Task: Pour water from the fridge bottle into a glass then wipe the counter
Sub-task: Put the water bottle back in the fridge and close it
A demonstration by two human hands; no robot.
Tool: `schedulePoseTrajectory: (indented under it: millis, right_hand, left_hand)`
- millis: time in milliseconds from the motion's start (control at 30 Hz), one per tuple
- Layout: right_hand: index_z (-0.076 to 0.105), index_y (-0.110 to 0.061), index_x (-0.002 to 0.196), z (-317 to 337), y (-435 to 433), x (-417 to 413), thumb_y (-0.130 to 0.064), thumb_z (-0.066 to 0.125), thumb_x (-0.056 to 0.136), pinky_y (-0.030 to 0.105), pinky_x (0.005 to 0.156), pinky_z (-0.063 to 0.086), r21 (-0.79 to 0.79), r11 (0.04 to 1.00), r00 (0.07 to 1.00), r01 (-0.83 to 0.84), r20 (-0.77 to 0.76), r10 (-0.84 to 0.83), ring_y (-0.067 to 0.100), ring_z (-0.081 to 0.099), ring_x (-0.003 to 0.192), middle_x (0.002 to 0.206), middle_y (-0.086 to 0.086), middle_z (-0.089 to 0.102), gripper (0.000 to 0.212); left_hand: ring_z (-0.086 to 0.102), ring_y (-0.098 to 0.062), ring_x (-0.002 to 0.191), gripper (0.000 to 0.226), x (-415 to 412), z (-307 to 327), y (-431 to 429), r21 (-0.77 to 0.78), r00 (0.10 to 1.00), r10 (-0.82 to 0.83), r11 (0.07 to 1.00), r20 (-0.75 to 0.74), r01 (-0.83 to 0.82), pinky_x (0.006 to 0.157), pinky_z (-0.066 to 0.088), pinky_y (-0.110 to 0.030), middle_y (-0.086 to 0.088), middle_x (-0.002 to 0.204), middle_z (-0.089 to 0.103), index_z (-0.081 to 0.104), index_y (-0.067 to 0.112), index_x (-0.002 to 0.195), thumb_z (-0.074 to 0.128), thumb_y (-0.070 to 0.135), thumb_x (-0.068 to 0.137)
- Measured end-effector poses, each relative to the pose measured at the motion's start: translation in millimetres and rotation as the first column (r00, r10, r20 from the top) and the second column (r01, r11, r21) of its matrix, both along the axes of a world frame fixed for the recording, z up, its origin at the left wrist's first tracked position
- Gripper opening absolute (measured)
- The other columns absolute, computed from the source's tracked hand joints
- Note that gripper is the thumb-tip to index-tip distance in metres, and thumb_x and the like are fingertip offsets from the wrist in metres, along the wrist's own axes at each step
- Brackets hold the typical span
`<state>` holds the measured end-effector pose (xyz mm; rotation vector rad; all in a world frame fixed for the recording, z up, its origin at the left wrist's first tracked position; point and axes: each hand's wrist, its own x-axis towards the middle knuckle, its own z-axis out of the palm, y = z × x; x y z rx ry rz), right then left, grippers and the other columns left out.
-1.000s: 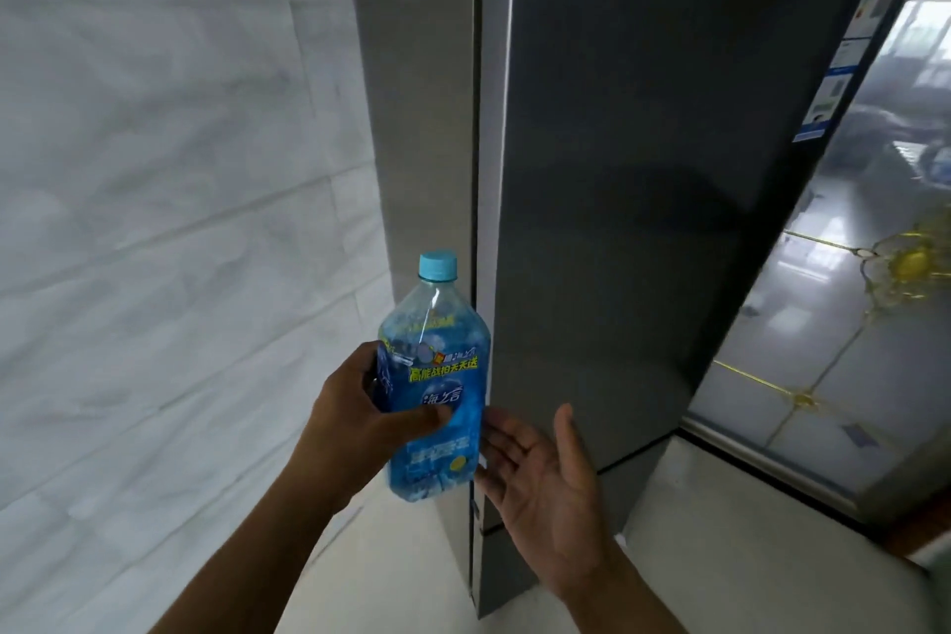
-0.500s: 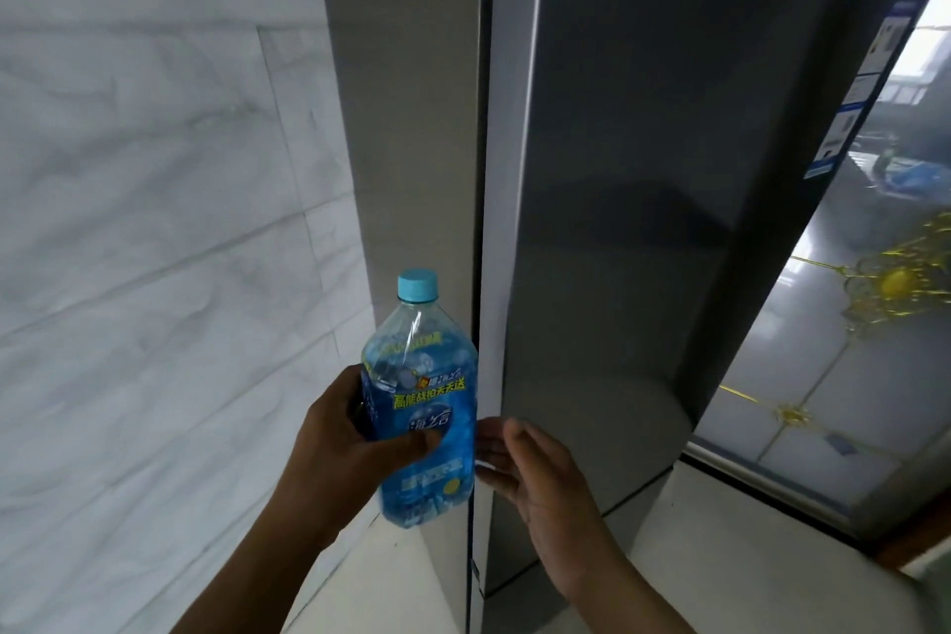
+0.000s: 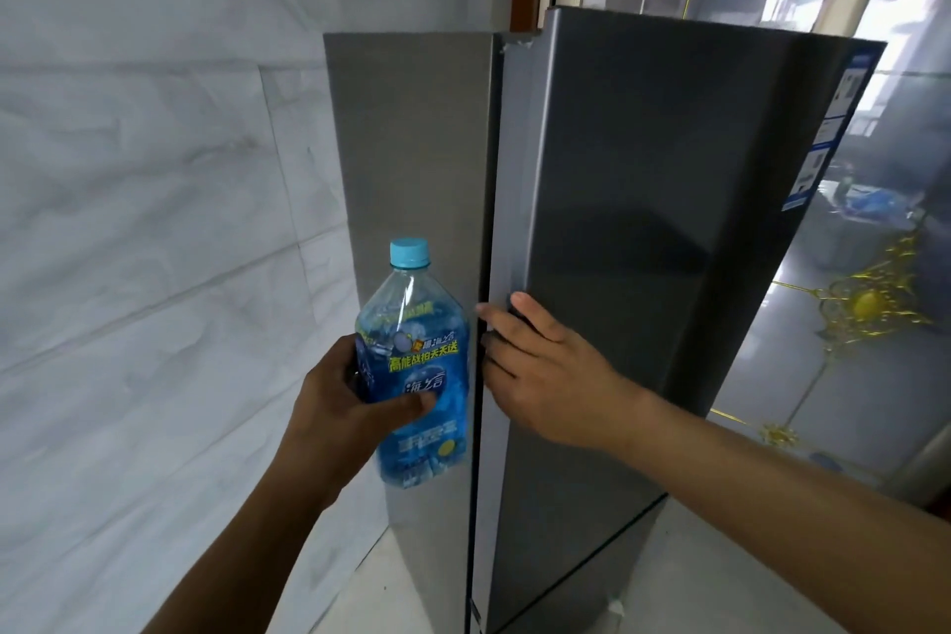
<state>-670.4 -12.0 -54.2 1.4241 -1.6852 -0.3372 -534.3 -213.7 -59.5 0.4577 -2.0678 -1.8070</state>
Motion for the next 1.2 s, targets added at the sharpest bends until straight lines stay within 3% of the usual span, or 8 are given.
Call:
schedulePoseTrajectory:
  millis: [100, 267, 333, 533, 633, 800, 1033, 1200]
  right_hand:
    - [0.072, -0.013, 0.093, 13, 1, -5, -0.026, 0.05, 0.097, 0.048, 0.122, 0.016, 0.097, 0.995, 0.997, -0.035, -0.069, 0.042, 0.031, 0.062, 0.109, 0.099, 0.009, 0.072, 0.025]
    - [0.07, -0.013, 0.092, 16, -3, 0, -0.02, 0.054, 0.093, 0.041, 0.107, 0.04, 0.097, 0.993, 0.995, -0.074, -0.066, 0.081, 0.026, 0.063, 0.092, 0.091, 0.005, 0.068, 0.018]
    - [0.07, -0.012, 0.093, 15, -4, 3, -0.019, 0.055, 0.092, 0.041, 0.108, 0.037, 0.07, 0.996, 0.996, -0.059, -0.057, 0.063, 0.027, 0.063, 0.092, 0.091, 0.005, 0.067, 0.017]
    - [0.07, -0.011, 0.098, 10, 0, 6, -0.017, 0.05, 0.092, 0.044, 0.115, 0.029, 0.074, 0.997, 0.999, 0.017, -0.038, -0.014, 0.031, 0.061, 0.1, 0.096, 0.008, 0.067, 0.022]
    - [0.071, -0.011, 0.098, 6, 2, 8, -0.017, 0.052, 0.092, 0.044, 0.118, 0.033, 0.055, 0.998, 0.999, 0.015, -0.037, -0.013, 0.031, 0.062, 0.103, 0.097, 0.009, 0.069, 0.021]
    - [0.067, -0.01, 0.104, -11, 37, 19, -0.025, 0.064, 0.089, 0.046, 0.12, 0.015, 0.013, 1.0, 0.999, -0.021, -0.034, 0.021, 0.033, 0.064, 0.105, 0.104, 0.012, 0.071, 0.021]
    - [0.06, -0.014, 0.093, -34, 134, 53, -0.018, 0.058, 0.093, 0.04, 0.121, 0.019, -0.292, 0.937, 0.981, -0.192, -0.063, 0.182, 0.027, 0.055, 0.103, 0.092, 0.007, 0.074, 0.004]
    - [0.061, -0.016, 0.097, -47, 222, 82, -0.019, 0.062, 0.091, 0.038, 0.122, 0.02, -0.464, 0.881, 0.995, -0.093, -0.02, 0.095, 0.025, 0.057, 0.111, 0.101, 0.006, 0.074, 0.006]
  left_hand:
    - [0.076, -0.018, 0.096, 0.079, -3, -3, -7, 0.011, 1.0, -0.005, 1.0, -0.008, 0.005, 0.086, 0.062, -0.05, 0.002, 0.107, 0.078, 0.064, 0.021, 0.118, 0.089, 0.037, 0.044]
    - [0.077, -0.014, 0.094, 0.078, -5, -8, -5, -0.004, 0.999, -0.04, 0.999, -0.028, 0.04, 0.077, 0.064, -0.038, 0.008, 0.105, 0.078, 0.065, 0.024, 0.114, 0.09, 0.041, 0.042]
    - [0.076, -0.013, 0.093, 0.076, -3, -8, 0, -0.014, 0.999, -0.029, 1.0, -0.04, 0.028, 0.074, 0.064, -0.033, 0.008, 0.104, 0.078, 0.065, 0.023, 0.114, 0.09, 0.04, 0.044]
    - [0.076, -0.018, 0.096, 0.078, 16, 1, 15, -0.021, 0.999, -0.002, 1.0, -0.037, 0.002, 0.083, 0.063, -0.044, 0.001, 0.107, 0.078, 0.064, 0.019, 0.119, 0.089, 0.035, 0.047]
    - [0.077, -0.017, 0.095, 0.079, 31, 6, 23, -0.025, 0.998, 0.027, 0.999, -0.062, -0.028, 0.078, 0.064, -0.037, 0.003, 0.106, 0.079, 0.065, 0.02, 0.117, 0.09, 0.037, 0.044]
    - [0.077, -0.013, 0.092, 0.076, 66, 13, 42, -0.028, 0.992, 0.09, 0.995, -0.086, -0.093, 0.065, 0.063, -0.023, 0.008, 0.102, 0.079, 0.066, 0.023, 0.112, 0.09, 0.038, 0.041]
    - [0.077, -0.015, 0.092, 0.07, 94, 25, 112, -0.038, 0.988, 0.053, 0.998, -0.146, -0.059, 0.065, 0.062, -0.022, 0.003, 0.103, 0.08, 0.066, 0.019, 0.113, 0.088, 0.029, 0.047]
    - [0.078, -0.014, 0.087, 0.062, 89, 23, 182, -0.031, 0.983, -0.034, 0.999, -0.181, 0.029, 0.062, 0.059, -0.017, 0.002, 0.1, 0.08, 0.071, 0.022, 0.106, 0.087, 0.027, 0.046]
